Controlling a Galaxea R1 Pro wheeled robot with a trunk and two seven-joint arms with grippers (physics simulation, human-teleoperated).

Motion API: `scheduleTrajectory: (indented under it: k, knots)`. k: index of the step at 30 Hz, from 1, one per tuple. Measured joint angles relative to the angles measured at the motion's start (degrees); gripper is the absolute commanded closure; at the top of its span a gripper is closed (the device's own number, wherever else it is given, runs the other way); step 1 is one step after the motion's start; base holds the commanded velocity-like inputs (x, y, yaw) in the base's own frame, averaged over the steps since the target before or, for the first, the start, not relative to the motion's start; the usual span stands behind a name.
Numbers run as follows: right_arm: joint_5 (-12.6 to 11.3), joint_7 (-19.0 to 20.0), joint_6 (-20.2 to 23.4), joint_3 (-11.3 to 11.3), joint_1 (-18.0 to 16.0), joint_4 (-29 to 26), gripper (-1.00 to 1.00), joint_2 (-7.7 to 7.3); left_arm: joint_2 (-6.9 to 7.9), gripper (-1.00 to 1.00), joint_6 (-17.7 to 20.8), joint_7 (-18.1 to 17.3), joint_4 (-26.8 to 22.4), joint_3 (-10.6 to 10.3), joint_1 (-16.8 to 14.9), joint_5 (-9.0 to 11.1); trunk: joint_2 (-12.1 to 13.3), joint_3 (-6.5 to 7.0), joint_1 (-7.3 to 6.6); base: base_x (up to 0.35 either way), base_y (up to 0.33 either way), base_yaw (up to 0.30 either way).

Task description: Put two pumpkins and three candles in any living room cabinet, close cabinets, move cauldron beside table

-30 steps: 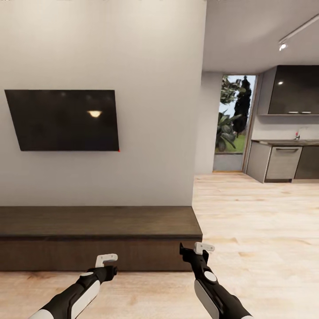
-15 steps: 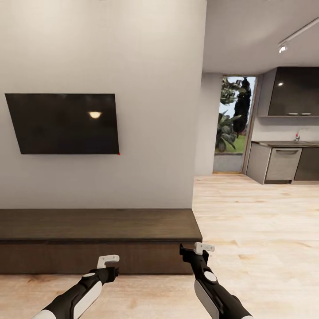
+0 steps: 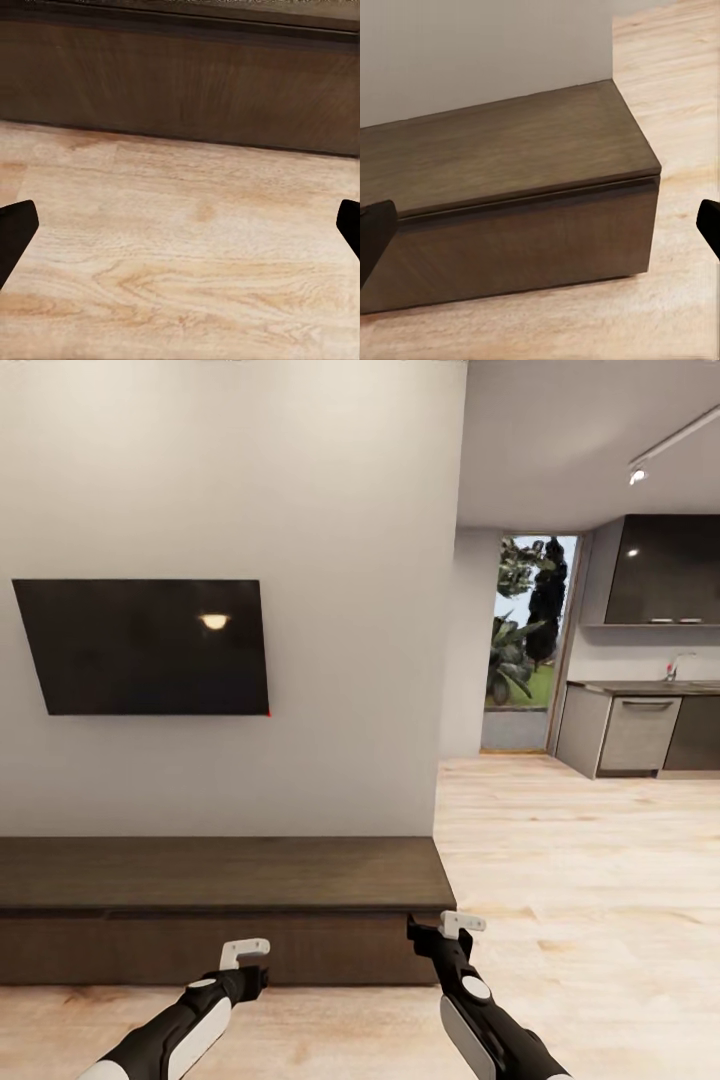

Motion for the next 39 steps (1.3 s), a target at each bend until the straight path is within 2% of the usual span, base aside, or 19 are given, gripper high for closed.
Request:
scheduleTrajectory:
  k: [39]
  knots:
    - [-0.08, -0.08, -0.11, -0.07, 0.01, 1.98, -1.00, 0.00, -0.08, -1.00, -0.01, -0.51, 0.16, 0.01, -0.04, -0.01, 15.65, 7.01, -8.57, 0.000, 0.000, 0.000]
